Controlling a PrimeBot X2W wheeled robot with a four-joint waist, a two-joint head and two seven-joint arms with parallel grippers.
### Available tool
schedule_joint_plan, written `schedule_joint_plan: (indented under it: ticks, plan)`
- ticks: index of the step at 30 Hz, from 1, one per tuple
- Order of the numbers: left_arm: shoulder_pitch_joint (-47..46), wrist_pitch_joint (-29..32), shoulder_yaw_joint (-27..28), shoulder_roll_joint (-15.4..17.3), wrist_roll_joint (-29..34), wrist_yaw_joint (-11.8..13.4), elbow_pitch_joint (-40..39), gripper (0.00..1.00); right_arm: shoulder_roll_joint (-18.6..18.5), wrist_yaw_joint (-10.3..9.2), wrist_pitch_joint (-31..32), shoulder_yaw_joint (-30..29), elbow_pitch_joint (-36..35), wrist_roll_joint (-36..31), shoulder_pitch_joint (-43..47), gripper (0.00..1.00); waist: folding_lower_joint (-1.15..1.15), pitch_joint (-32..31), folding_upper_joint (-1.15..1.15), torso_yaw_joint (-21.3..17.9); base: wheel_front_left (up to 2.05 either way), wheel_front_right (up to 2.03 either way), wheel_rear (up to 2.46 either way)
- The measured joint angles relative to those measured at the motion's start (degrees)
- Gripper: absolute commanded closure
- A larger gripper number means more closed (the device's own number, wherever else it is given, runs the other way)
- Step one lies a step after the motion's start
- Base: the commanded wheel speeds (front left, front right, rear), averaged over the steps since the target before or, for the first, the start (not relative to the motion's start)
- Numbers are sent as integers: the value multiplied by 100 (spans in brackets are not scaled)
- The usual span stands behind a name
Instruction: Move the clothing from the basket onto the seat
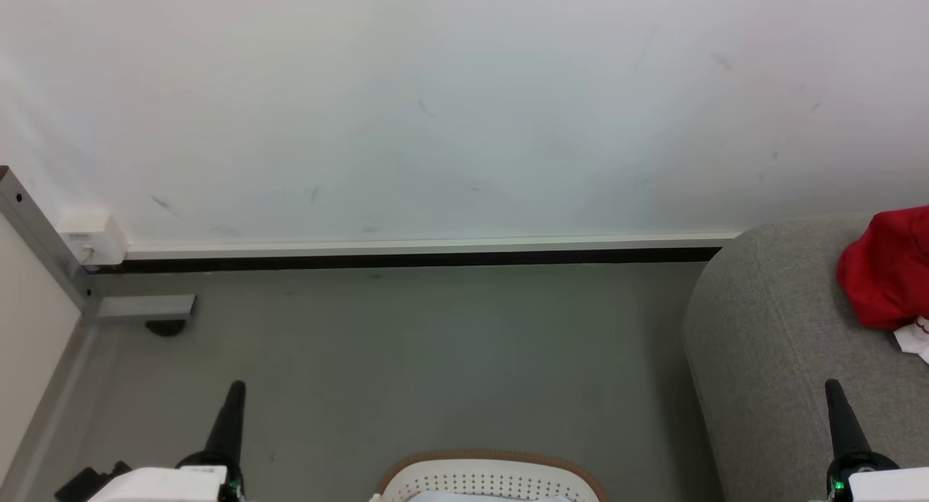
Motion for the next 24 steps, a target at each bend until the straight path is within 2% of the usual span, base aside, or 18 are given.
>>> schedule_joint_plan:
  ticks: [24]
  plan:
    - [-118, 260, 181, -20, -923, -29, -100, 100, -37, -2, 229, -3, 0, 1198, -182, 100, -1, 76, 0, -3, 0, 0, 0]
